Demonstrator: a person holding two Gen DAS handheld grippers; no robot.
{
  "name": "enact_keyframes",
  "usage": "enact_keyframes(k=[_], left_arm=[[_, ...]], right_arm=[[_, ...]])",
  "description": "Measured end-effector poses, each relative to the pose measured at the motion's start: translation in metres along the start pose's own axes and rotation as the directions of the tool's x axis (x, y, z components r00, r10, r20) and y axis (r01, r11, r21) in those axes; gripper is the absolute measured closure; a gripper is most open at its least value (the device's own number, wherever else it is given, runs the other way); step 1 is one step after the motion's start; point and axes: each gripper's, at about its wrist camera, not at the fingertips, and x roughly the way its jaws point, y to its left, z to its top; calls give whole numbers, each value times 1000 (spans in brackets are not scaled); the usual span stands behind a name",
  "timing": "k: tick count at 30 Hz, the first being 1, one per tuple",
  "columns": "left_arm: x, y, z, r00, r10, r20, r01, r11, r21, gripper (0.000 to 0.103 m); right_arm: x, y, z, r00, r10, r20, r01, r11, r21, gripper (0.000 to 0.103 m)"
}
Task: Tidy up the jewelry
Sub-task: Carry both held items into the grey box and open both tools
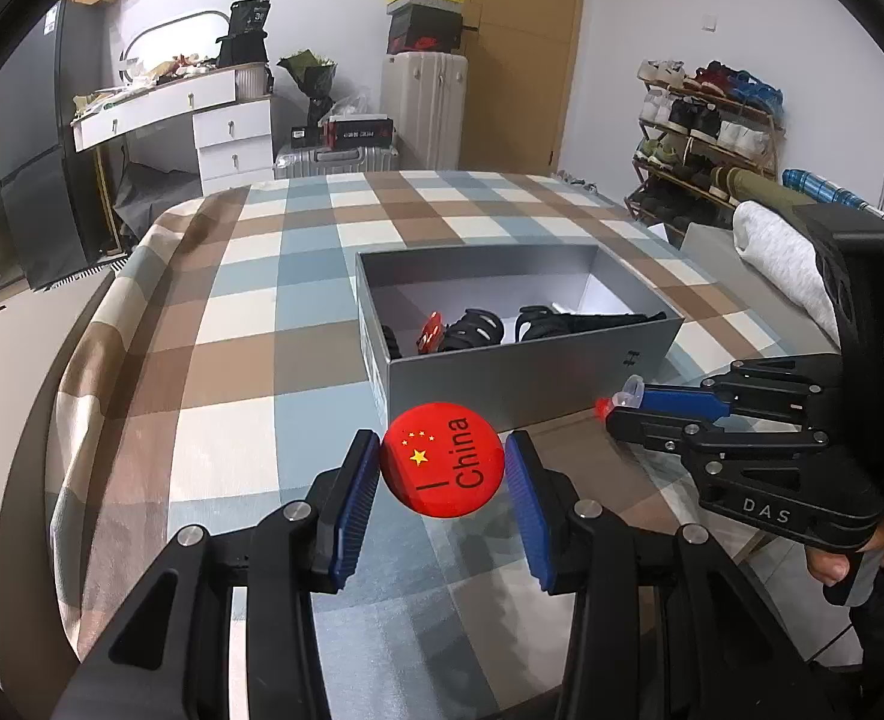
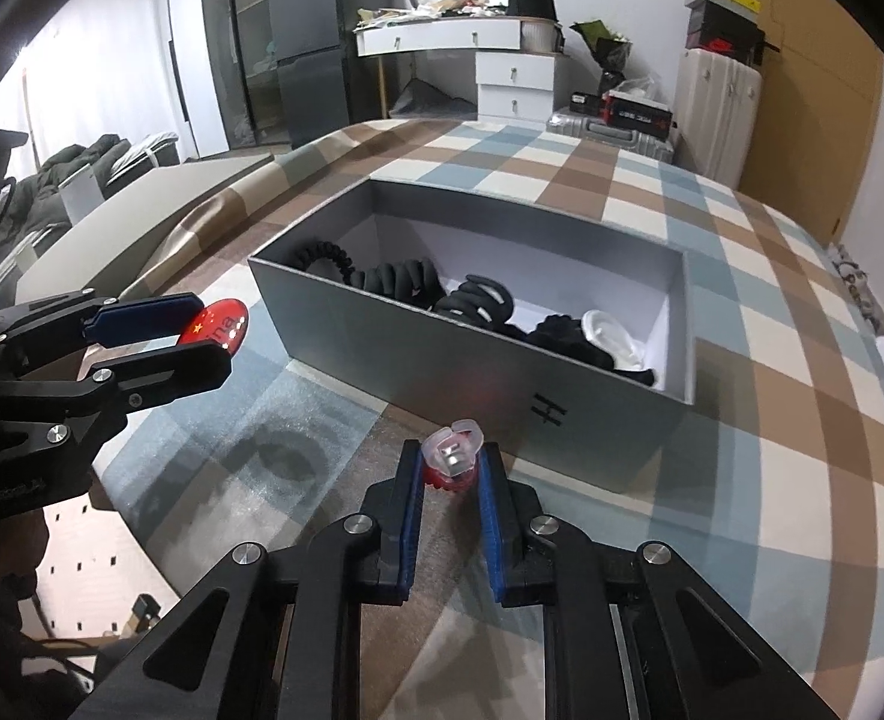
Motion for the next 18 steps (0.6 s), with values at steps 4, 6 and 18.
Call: enact_keyframes(k=[4,6,18], left_arm=[[-3,-1,2,1000,-3,16,3,1000,-1,66],[-4,-2,3,1000,-4,21,4,1000,-2,66],[-11,-6,12,998,-2,64,2,1000,2,66]], right_arm=[[-10,-2,2,1000,-10,23,10,1000,0,86],[-14,-2,2,999,-13,36,13,1000,3,86],[-37,-8,12,993,-28,116,27,1000,16,86]])
